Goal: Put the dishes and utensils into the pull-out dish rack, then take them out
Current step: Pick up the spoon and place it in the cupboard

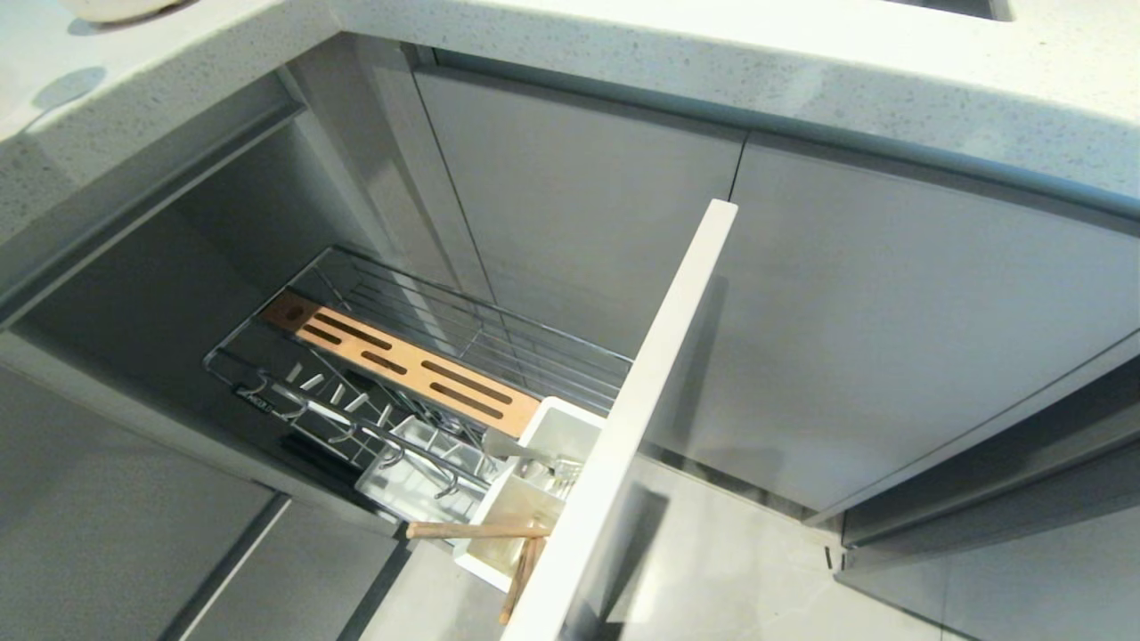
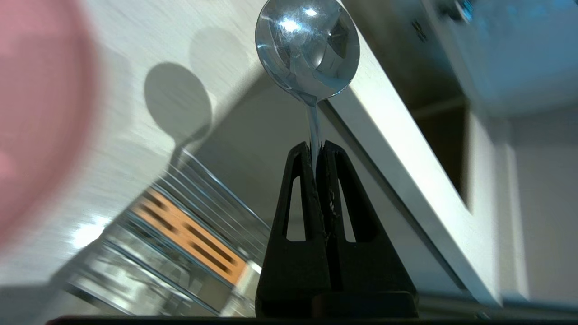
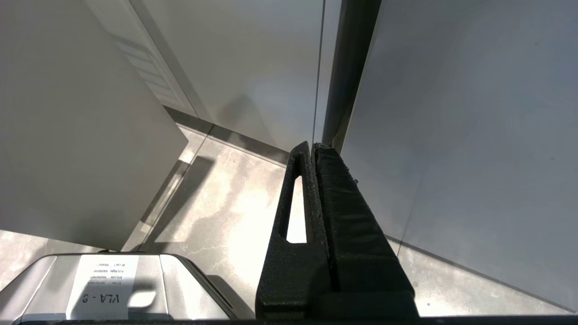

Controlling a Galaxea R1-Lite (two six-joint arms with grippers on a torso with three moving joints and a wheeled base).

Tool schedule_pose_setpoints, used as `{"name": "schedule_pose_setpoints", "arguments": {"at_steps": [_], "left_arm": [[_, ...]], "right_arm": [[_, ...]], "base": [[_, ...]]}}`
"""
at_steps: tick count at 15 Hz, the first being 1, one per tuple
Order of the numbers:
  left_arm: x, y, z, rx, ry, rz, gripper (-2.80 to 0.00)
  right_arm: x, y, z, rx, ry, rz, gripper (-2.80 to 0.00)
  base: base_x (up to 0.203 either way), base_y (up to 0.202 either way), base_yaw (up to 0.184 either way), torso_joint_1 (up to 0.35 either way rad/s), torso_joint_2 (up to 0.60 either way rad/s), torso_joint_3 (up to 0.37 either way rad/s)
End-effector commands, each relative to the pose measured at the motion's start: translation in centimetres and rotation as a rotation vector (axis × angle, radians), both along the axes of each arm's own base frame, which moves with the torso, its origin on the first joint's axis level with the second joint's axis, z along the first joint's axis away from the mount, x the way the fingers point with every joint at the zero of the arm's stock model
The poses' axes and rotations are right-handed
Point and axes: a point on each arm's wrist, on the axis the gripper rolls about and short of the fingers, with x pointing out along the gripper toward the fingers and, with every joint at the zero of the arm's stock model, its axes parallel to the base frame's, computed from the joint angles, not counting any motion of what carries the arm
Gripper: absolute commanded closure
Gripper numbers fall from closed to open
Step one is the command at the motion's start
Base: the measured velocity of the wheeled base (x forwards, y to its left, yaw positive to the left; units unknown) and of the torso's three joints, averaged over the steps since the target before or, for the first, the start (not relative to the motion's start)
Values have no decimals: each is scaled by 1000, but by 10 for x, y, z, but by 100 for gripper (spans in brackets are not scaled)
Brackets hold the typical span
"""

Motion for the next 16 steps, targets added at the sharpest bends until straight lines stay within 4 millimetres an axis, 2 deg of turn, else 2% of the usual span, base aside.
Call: {"name": "schedule_pose_setpoints", "arguments": {"at_steps": [1, 7, 13, 16], "left_arm": [[-11, -22, -3, -18, 22, -166, 0], [-19, -53, -33, 16, 275, -505, 0], [0, -67, -74, 403, 516, -680, 0], [15, -74, -84, 443, 611, -708, 0]], "right_arm": [[0, 0, 0, 0, 2, 1, 0], [0, 0, 0, 0, 2, 1, 0], [0, 0, 0, 0, 2, 1, 0], [0, 0, 0, 0, 2, 1, 0]], "base": [[0, 0, 0, 0, 0, 0], [0, 0, 0, 0, 0, 0], [0, 0, 0, 0, 0, 0], [0, 0, 0, 0, 0, 0]]}}
